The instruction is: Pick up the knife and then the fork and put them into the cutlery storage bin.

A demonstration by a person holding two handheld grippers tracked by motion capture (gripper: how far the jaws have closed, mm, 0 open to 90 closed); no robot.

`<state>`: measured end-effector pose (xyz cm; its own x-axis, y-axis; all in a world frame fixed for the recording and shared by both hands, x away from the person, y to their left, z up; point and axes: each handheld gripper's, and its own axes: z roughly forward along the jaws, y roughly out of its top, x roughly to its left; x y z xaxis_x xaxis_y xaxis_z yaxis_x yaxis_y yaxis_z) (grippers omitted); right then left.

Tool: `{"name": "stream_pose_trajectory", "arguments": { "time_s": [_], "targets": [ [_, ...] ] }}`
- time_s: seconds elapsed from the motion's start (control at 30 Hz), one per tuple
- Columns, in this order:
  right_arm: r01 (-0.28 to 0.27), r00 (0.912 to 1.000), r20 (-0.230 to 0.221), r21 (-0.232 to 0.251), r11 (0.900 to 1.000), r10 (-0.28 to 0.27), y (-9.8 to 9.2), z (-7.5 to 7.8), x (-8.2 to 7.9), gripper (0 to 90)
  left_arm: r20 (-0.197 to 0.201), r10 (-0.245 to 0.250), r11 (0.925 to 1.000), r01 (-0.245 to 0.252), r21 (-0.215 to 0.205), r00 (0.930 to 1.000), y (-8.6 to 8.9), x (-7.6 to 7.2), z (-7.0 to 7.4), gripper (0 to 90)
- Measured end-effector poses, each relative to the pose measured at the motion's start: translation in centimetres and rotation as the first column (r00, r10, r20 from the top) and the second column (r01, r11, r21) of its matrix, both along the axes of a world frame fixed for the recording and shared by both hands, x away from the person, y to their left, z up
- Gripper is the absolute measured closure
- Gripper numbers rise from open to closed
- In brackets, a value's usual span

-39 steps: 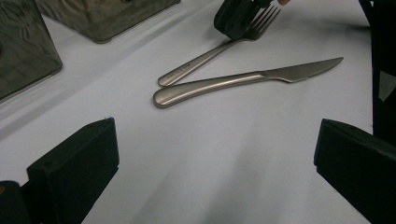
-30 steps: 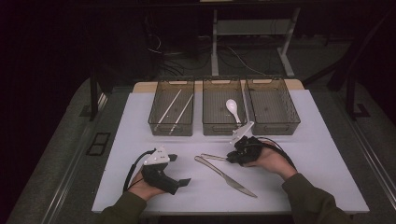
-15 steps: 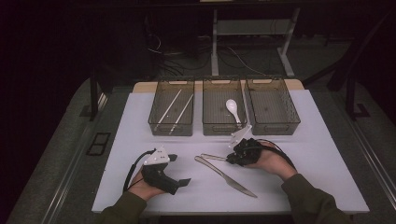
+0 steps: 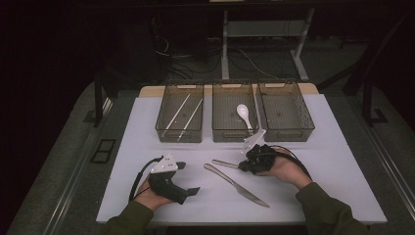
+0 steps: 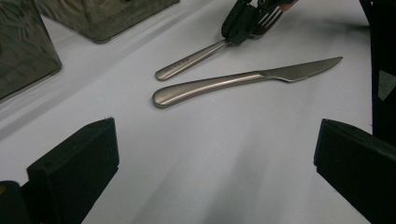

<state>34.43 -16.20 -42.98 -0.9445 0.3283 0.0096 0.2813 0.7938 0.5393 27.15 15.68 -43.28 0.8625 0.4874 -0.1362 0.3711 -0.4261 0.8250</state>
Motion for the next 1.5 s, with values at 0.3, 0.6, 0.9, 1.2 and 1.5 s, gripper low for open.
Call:
{"name": "stream_pose_trajectory", "arguments": {
  "time_s": [0.3, 0.6, 0.9, 1.2, 1.5],
  "targets": [
    [0.015, 0.9999, -0.003, 0.063, 0.998, -0.015, -1.0, 1.1, -0.1, 84.2, 0.002, -0.002, 1.0000, 0.002, 0.000, 1.0000, 0.0, 0.0, 0.0, 0.0],
    [0.049, 0.9988, -0.001, 0.113, 0.992, -0.049, -2.3, 2.3, -0.2, 84.1, 0.002, -0.002, 1.0000, 0.002, -0.001, 1.0000, 0.0, 0.0, 0.0, 0.0],
    [0.108, 0.9941, -0.004, 0.162, 0.981, -0.109, -4.0, 3.4, -0.1, 84.1, 0.002, -0.004, 1.0000, 0.004, 0.000, 1.0000, 0.0, 0.0, 0.0, 0.0],
    [0.187, 0.9810, 0.012, 0.204, 0.961, -0.194, -6.3, 4.4, 0.5, 84.2, 0.005, -0.010, 0.9999, 0.009, 0.012, 0.9999, 0.0, 0.0, 0.0, 0.0],
    [0.237, 0.9670, 0.035, 0.237, 0.942, -0.252, -8.1, 5.3, 0.9, 84.1, 0.006, -0.009, 0.9999, 0.009, 0.010, 0.9999, 0.0, 0.0, 0.0, 0.0]
  ]
}}
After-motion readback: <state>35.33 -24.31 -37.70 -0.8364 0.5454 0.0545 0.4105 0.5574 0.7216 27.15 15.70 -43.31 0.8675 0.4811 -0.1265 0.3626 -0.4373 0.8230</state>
